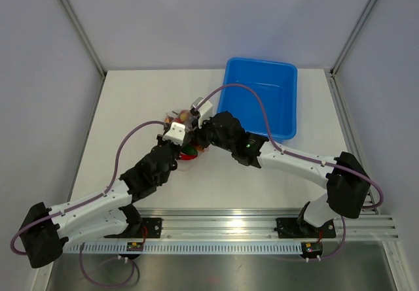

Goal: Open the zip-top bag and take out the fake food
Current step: Open the zipper of the food storage bag at the center of the board.

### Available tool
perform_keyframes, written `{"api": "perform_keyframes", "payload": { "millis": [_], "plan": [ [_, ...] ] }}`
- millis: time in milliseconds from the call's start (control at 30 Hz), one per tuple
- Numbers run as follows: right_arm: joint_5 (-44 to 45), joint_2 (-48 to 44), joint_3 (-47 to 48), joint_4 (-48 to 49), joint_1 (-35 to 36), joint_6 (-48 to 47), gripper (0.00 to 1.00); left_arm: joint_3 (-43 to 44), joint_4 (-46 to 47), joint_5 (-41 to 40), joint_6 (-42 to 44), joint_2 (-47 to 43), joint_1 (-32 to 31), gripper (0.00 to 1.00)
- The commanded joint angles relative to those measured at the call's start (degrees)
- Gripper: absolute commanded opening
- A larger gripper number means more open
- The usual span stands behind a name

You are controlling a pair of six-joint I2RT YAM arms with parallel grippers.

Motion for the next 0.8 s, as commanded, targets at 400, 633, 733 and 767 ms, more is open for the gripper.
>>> {"api": "perform_keyframes", "payload": {
  "millis": [400, 633, 733, 767],
  "plan": [
    [6.1, -3.57, -0.94, 1.11, 0.42, 2.51, 0.54, 11.21, -4.14, -5.87, -12.87, 4.45, 2.48, 0.0],
    [8.91, -3.4, -0.51, -0.91, 0.42, 2.42, 0.66, 12.79, -7.82, -10.52, -17.54, 6.9, 3.71, 0.0],
    [6.89, -2.08, 1.6, -4.42, 0.5, 1.1, 0.67, 14.72, -11.16, -11.31, -19.38, 8.57, 4.15, 0.0],
    [6.89, -1.12, 3.17, -6.7, 0.42, 1.1, 0.67, 15.16, -12.04, -12.01, -20.52, 8.84, 4.16, 0.0]
  ]
}}
